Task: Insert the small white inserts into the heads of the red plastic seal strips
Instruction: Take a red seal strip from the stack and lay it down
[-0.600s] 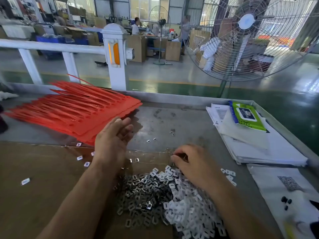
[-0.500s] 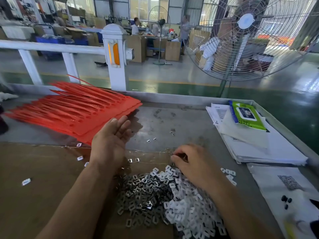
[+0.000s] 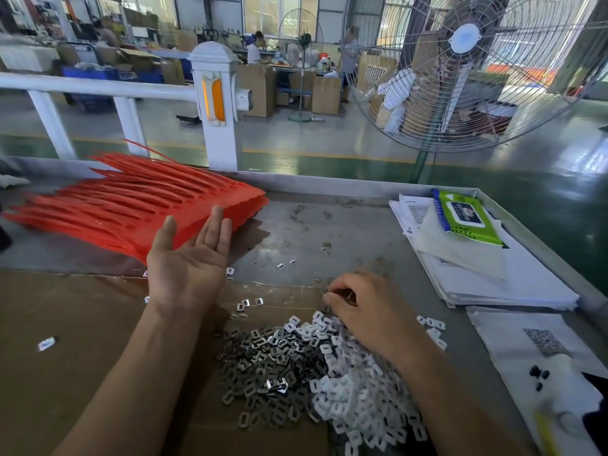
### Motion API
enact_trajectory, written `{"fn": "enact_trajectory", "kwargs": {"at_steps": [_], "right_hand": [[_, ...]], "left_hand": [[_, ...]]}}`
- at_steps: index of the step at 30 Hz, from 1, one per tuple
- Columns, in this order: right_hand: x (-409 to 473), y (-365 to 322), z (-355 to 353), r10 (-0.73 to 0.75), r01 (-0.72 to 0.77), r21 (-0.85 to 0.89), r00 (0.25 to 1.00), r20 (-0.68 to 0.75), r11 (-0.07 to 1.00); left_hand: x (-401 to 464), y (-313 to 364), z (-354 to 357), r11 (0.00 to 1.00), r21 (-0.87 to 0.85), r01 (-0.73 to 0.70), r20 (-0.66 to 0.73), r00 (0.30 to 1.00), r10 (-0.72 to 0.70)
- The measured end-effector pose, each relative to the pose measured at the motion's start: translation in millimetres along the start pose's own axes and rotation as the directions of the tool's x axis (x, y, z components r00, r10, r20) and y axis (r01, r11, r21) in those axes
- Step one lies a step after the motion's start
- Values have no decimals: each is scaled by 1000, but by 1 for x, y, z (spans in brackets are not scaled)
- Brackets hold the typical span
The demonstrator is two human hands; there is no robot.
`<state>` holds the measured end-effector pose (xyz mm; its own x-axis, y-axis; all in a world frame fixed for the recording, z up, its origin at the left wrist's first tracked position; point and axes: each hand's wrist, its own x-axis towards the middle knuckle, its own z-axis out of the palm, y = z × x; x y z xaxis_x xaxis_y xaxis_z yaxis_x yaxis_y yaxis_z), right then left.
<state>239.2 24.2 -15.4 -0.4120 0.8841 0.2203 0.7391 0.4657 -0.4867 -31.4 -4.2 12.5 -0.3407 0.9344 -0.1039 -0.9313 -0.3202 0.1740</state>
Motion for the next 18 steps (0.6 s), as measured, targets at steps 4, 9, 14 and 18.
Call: {"fn": "enact_trajectory", "kwargs": {"at_steps": [4,9,14,18], "right_hand": [[0,2,1,-7,7,-3,1000,-19,1000],[1,3,5,0,0,8,1000,-2,1000],[1,3,4,10,-10,17,1000,1,1000],[1,2,2,20,-20,16,1000,18,1000]], "left_hand": [[5,9,-2,998,-2,68,20,998,-68],[13,14,-1,998,47,36,-7,999,-36],[19,7,-1,971,234,-39,-111,992,67],[15,-4,5,939,335,-79,-34,995,96]]}}
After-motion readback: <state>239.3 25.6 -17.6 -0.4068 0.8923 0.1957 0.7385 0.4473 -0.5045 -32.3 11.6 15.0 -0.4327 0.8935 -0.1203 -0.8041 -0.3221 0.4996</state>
